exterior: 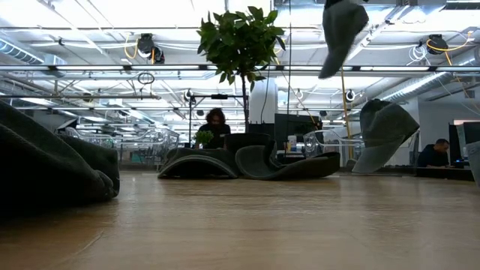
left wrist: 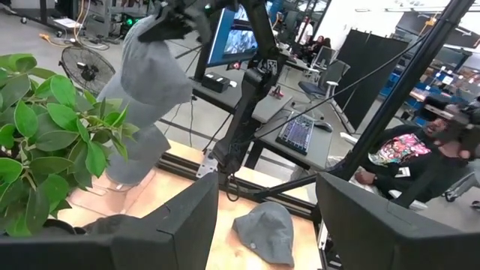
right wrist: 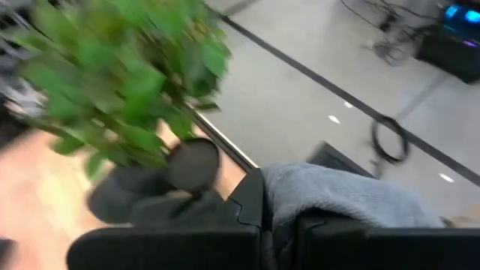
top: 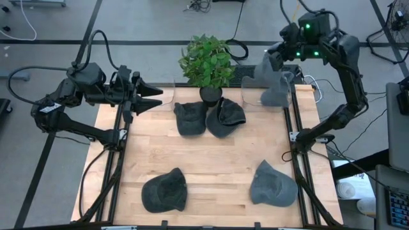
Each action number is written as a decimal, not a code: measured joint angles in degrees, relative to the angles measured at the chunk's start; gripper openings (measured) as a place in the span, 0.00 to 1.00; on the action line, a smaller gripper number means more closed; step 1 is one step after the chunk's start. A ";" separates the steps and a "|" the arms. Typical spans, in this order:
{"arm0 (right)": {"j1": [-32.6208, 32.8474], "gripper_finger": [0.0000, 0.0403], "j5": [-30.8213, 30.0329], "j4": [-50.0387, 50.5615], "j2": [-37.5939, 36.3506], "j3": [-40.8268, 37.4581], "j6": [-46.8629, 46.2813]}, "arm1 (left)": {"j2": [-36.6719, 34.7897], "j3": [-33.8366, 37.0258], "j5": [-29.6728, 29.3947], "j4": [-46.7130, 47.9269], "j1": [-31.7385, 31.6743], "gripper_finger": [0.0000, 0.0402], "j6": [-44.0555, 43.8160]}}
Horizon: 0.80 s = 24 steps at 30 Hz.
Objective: Pick & Place hat
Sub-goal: Put the top gray cap into the right transparent bin
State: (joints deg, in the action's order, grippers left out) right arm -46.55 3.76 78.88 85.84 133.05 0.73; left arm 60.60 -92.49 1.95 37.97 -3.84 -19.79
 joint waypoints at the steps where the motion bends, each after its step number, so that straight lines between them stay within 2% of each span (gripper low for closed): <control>1: -0.12 0.01 -1.39 0.96 0.40 0.00 0.86 | 0.00 0.00 -0.03 -0.01 0.00 0.58 0.00; 6: -0.43 0.01 -8.25 4.02 2.88 0.00 4.35 | 0.00 0.00 -0.51 -0.02 0.00 0.58 0.13; 10: -0.38 0.01 -11.55 4.49 3.83 -0.41 5.51 | 0.00 0.00 -0.54 -0.04 0.00 0.58 0.12; 12: -0.38 0.01 -11.68 4.30 4.11 -1.71 5.75 | 0.00 0.00 -0.54 -0.08 0.00 0.58 0.11; 16: -0.36 0.01 -16.94 4.18 4.27 -6.35 5.77 | 0.02 0.00 -0.55 -0.47 0.00 0.58 0.09; 24: -2.12 0.01 -17.23 1.95 4.00 -16.13 4.62 | 0.02 0.00 -0.58 -0.68 0.00 0.58 0.36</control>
State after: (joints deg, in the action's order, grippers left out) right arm -48.68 -13.47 80.84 89.84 116.92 5.36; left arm 60.62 -92.49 1.37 37.29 -3.84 -19.43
